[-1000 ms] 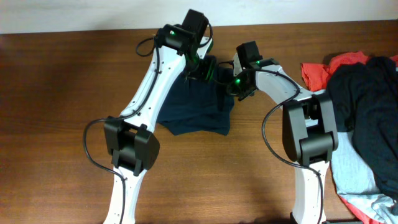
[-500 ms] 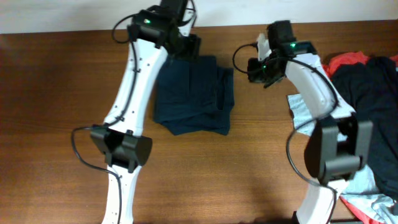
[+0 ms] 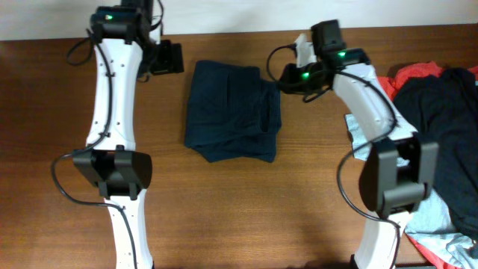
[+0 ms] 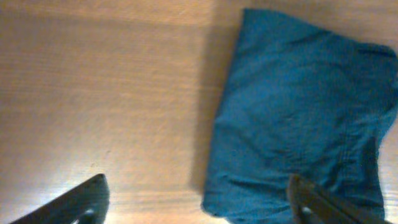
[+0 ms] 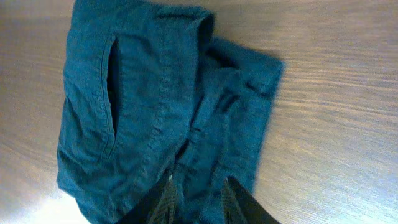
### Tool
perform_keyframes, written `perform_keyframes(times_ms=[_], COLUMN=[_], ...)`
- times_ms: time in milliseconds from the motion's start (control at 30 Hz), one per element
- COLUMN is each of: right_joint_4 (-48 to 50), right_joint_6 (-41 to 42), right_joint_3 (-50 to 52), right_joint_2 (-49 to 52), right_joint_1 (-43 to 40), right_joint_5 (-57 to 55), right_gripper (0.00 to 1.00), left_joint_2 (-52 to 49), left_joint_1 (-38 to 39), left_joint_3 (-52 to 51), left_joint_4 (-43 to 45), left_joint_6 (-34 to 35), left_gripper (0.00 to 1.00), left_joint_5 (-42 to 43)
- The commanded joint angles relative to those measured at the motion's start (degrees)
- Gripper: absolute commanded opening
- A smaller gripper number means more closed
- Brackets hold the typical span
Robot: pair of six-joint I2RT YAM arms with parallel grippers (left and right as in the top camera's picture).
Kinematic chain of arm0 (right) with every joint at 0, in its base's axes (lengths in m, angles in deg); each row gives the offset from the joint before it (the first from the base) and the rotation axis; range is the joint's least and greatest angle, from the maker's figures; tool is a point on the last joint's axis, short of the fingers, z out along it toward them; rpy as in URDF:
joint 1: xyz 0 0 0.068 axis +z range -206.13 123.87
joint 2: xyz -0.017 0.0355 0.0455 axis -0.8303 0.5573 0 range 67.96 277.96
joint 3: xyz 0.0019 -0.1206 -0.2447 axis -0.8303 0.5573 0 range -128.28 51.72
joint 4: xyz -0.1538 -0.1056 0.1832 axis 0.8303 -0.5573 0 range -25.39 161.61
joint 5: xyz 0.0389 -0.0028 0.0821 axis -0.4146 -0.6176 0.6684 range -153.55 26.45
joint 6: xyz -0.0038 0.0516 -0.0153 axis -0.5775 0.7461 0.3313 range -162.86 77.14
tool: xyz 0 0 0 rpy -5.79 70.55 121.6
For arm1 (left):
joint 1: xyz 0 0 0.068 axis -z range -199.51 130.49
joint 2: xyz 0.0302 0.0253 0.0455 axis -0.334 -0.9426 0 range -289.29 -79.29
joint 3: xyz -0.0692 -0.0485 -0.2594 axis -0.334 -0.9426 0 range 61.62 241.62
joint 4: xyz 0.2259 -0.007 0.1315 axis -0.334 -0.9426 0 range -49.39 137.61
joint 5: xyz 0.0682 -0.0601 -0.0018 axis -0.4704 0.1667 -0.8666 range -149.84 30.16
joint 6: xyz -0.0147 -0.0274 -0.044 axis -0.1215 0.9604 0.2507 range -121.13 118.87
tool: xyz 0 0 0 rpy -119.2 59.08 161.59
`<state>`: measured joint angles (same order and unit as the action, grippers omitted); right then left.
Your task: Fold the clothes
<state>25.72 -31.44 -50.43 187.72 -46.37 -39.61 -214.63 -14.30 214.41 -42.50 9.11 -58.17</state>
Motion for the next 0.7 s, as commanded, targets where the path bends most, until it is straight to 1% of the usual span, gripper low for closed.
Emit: perform_keyframes(times_ms=[0,300,500,600,667], right_joint_4=[1.49,4.42,5.20,5.16,4.96], right_joint_6=[1.14,1.55,1.57,1.55,1.60], right_joint_3=[-0.04,-0.02,-0.02,-0.02,-0.02], right_joint_2=[3.69,8.70,8.90,8.92,8.92], right_joint_1=[2.89,6.62,6.71,6.67,6.69], right_joint_5=[2.01,1.27,0.94,0.90,0.92], right_gripper=[0.31,0.31,0.26,0.26,0.28], left_joint_2=[-0.07,-0.07,-0.07,-0.07,-0.07], left_joint_1=[-0.72,-0.98,-0.94,-0.92,-0.92], left_joint_3=[-0.31,-0.31,-0.31,-0.31,-0.31], left_joint_4=[-0.92,-0.87,-0.87,-0.87,-0.87], left_joint_6=[0.63,0.63,0.63,0.63,0.63], left_gripper=[0.99,0.99,0.99,0.99,0.99], left_joint_5=[-0.20,-0.17,-0.20,-0.17,-0.17])
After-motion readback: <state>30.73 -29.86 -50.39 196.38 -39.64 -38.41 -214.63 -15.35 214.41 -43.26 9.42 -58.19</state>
